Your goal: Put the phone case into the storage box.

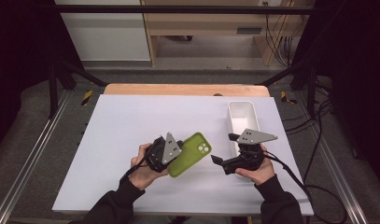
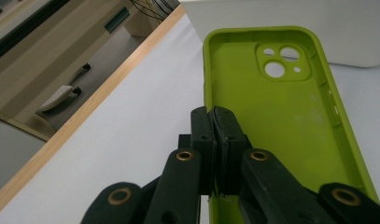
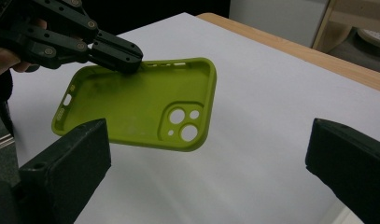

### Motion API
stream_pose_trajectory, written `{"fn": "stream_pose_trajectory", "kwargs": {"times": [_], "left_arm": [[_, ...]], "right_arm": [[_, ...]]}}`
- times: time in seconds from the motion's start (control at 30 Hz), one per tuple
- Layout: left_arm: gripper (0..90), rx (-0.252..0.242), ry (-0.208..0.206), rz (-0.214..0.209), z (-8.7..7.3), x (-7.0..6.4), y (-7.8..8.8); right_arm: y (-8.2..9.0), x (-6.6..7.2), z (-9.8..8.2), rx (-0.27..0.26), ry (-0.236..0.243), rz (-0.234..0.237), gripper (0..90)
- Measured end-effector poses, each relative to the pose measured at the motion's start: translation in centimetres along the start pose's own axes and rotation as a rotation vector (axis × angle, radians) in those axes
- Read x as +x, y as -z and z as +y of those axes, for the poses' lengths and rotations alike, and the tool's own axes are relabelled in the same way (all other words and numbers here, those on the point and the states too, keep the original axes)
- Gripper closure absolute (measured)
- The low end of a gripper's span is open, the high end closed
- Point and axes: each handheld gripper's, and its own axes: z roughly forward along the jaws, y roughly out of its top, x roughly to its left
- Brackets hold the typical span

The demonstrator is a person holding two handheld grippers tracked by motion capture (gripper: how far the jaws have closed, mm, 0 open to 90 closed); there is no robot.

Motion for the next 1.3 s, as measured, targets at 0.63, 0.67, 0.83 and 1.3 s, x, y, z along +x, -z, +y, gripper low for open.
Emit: {"fn": "stream_pose_trajectory", "kwargs": {"times": [0.63,0.67,0.83,1.3], "left_arm": [[87.8,-0.037,-0.053,0.033,0.2,-1.0,1.2],[87.8,-0.04,-0.054,0.034,0.2,-1.0,1.3],[87.7,-0.047,-0.07,0.053,0.0,-1.2,1.9],[87.8,-0.058,-0.089,0.073,-0.7,-1.6,2.7]], "right_arm": [[-0.7,0.4,1.3,0.037,0.015,0.02,0.7],[-0.8,0.4,1.3,0.04,0.015,0.021,0.7],[-1.0,0.4,1.5,0.044,0.012,0.029,0.9],[-1.4,0.9,2.3,0.062,0.021,0.047,1.0]]}}
